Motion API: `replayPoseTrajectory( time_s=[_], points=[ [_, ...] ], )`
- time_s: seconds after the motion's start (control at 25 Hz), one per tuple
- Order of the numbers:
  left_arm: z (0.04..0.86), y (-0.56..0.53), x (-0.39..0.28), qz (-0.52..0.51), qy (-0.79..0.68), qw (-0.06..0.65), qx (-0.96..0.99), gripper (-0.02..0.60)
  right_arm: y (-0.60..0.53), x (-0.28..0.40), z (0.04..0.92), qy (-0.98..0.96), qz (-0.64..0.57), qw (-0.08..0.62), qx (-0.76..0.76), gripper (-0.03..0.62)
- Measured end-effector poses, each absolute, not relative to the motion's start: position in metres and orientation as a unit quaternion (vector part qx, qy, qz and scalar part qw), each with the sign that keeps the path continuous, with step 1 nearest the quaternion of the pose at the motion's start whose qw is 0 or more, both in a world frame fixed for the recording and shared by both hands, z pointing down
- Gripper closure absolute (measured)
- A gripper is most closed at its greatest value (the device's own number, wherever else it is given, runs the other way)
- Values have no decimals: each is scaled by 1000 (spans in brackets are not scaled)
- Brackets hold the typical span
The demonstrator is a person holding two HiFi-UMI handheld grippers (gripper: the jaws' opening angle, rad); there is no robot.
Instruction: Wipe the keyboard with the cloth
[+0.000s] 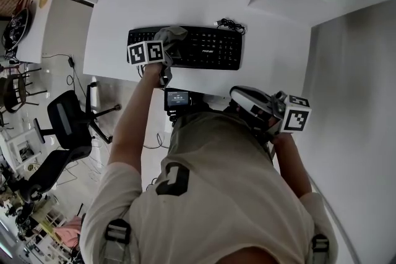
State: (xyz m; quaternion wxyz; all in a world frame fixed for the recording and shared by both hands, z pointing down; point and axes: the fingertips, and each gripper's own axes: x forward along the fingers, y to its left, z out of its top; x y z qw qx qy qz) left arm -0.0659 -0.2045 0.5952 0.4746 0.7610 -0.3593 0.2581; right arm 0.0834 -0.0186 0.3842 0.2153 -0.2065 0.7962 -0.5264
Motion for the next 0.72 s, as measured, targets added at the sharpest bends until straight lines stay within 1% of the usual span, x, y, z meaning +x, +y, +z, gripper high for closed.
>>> replayPoseTrajectory(
  time_s=[0.32,0.72],
  points=[
    [598,-205,-59,251,-367,472,761,572,-15,98,390,793,-529,223,-205,588],
    [595,-186,-14,254,-348,473,768,572,-4,115,387,794,-532,226,-189,588]
  ],
)
